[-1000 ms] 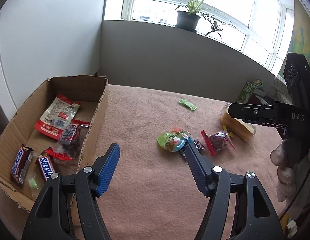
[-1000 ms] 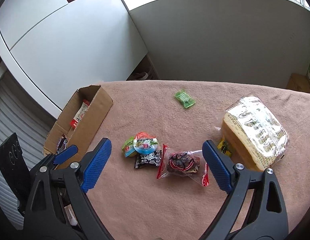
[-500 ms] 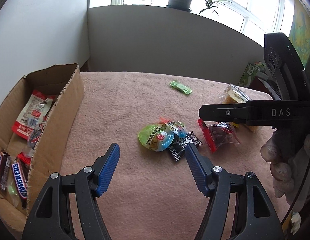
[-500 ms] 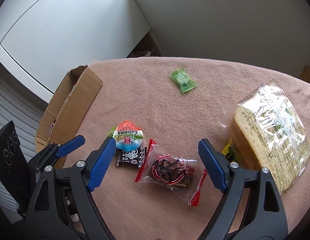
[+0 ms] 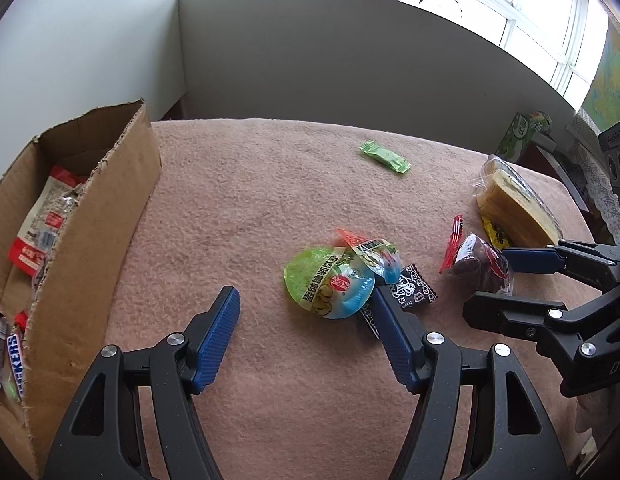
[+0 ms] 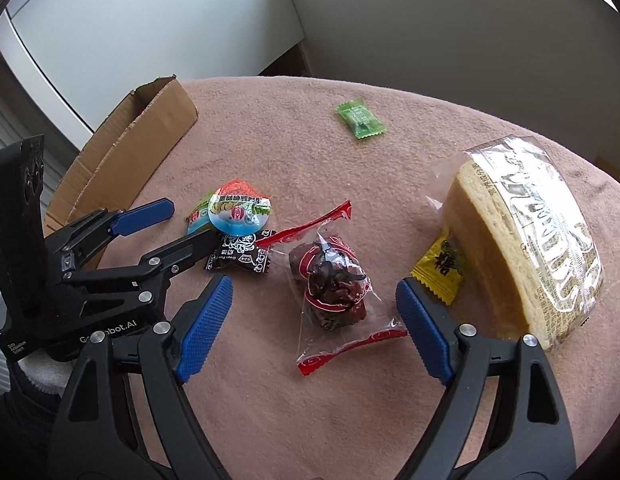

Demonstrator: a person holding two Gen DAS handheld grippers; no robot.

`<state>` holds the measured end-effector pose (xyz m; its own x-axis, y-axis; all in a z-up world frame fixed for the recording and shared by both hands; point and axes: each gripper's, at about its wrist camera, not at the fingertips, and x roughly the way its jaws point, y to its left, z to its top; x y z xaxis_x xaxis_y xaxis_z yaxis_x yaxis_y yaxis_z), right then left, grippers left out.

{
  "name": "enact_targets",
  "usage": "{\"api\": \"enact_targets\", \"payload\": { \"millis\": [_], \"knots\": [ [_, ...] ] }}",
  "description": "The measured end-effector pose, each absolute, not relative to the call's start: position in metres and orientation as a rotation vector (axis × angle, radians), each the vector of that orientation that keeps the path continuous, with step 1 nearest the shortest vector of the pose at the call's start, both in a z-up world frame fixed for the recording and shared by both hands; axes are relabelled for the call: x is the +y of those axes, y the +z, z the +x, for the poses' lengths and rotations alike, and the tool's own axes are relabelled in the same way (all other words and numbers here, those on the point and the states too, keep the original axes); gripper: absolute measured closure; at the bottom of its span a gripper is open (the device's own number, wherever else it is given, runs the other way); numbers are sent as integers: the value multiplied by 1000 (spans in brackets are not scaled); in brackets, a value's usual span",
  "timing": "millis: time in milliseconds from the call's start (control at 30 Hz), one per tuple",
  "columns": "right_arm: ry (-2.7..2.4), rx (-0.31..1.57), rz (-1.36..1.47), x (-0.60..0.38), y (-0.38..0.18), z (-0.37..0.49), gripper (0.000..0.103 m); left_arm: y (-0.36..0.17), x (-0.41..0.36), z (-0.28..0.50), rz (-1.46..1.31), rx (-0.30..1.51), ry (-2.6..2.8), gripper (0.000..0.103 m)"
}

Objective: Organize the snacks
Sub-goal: 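Grasp the green-blue candy pouch with the left tool while the right tool grasps the red meat pouch, then carry both pouches to the box and open both tools over it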

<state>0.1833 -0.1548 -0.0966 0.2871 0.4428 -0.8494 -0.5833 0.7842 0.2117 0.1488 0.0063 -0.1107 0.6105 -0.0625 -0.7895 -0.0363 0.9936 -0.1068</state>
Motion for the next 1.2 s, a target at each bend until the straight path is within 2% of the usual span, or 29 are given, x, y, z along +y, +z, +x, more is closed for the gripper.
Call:
{"api": "enact_targets", "payload": {
  "millis": [33, 100, 167, 267, 300, 333, 367, 600, 1200],
  "knots": [
    [683, 1079, -162, -153, -98, 183, 26, -111, 6, 150, -117, 917, -18, 35],
    [669, 1077, -177, -152, -101, 183, 32, -111, 6, 150, -118, 920, -25, 39],
    [661, 1062, -190, -151, -102, 182, 34, -112, 8, 150, -130, 927, -38, 47],
    [648, 1053, -195, -151, -101, 183, 43, -112, 9, 157, -151, 928, -46, 51],
    [643, 1052, -194, -152, -101, 184, 51, -112, 10, 157, -152, 928, -46, 58],
    [642, 1053, -191, -154, -100, 184, 53, -112, 10, 157, -150, 928, -43, 62],
    [646, 1055, -185, -155, -100, 185, 53, -113, 10, 156, -146, 928, -39, 67],
    [630, 1048, -179, -159, -98, 180, 59, -113, 14, 154, -156, 927, -38, 70],
    [615, 974, -138, -166, -67, 154, 62, -85, 23, 128, -177, 826, -36, 73]
  ]
}}
